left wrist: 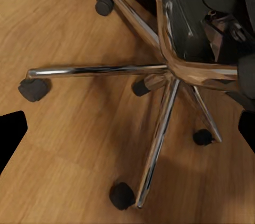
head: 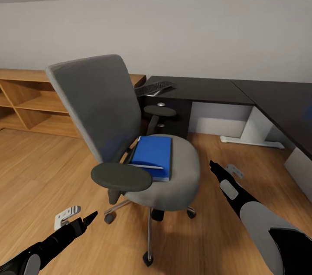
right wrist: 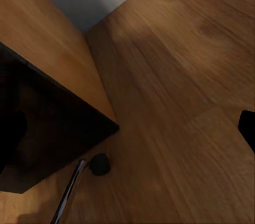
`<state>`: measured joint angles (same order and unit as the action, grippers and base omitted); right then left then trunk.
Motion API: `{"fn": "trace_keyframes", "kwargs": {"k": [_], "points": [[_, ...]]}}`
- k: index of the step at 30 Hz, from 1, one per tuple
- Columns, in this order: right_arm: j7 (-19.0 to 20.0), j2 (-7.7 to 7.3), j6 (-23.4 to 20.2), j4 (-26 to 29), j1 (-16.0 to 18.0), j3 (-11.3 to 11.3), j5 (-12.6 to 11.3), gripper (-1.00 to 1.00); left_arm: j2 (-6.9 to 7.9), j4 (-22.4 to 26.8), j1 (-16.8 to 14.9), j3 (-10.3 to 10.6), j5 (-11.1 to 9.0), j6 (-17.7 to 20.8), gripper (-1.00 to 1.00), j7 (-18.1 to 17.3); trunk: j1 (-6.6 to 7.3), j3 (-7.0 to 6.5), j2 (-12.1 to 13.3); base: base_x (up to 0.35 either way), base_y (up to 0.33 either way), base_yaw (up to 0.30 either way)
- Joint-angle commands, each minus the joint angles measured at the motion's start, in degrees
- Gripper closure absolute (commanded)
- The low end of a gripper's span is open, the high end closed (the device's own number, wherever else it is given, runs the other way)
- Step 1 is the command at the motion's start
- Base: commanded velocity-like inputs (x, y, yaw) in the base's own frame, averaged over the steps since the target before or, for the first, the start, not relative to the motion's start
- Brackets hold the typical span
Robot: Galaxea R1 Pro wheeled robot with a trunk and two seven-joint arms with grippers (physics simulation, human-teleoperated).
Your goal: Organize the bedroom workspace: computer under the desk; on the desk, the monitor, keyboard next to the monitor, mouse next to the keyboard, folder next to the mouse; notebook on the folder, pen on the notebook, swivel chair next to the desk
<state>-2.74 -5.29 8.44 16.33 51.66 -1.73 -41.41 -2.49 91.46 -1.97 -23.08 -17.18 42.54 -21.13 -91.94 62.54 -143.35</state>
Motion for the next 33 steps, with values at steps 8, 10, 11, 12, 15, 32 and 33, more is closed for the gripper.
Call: {"fn": "trace_keyframes", "kwargs": {"k": [8,10,11,12,15,32,33], "points": [[-0.2,0.02,0.1,0.0,0.0,-0.1,-0.3,-1.0,0.01,0.0,-0.1,-0.3,-0.1,0.4,-1.0,-0.2,0.01,0.19,0.0,0.02,0.0,0.085],[-0.2,0.02,0.1,0.0,0.0,-0.1,-0.3,-1.0,0.02,0.0,-0.1,-0.3,-0.1,0.5,-1.0,-0.2,0.01,0.27,0.0,0.005,0.0,0.174],[-0.2,0.02,0.1,0.0,0.0,-0.1,-0.3,-1.0,0.02,0.0,-0.1,-0.3,-0.1,0.5,-1.0,-0.2,0.01,0.31,0.0,0.003,0.0,0.19],[-0.2,0.02,0.1,0.0,0.0,-0.1,-0.3,-1.0,0.02,0.0,-0.1,-0.3,-0.1,0.5,-1.0,-0.2,0.01,0.36,0.0,0.002,0.0,0.195],[-0.2,0.02,0.1,0.1,0.0,-0.1,-0.2,-1.0,0.03,0.0,-0.1,-0.3,-0.1,0.5,-1.0,-0.2,0.01,0.5,0.0,0.001,0.0,0.211],[-0.1,0.02,0.2,0.1,0.0,-0.1,-0.2,-1.0,-0.08,0.0,-0.1,-1.9,-0.2,0.4,-1.0,-0.2,0.01,1.35,0.0,0.0,0.0,0.216],[-0.1,0.02,0.2,0.1,0.0,-0.1,-0.2,-1.0,-0.1,0.0,-0.1,-1.9,-0.2,0.4,-1.0,-0.2,0.01,1.4,0.0,0.0,0.0,0.217]]}}
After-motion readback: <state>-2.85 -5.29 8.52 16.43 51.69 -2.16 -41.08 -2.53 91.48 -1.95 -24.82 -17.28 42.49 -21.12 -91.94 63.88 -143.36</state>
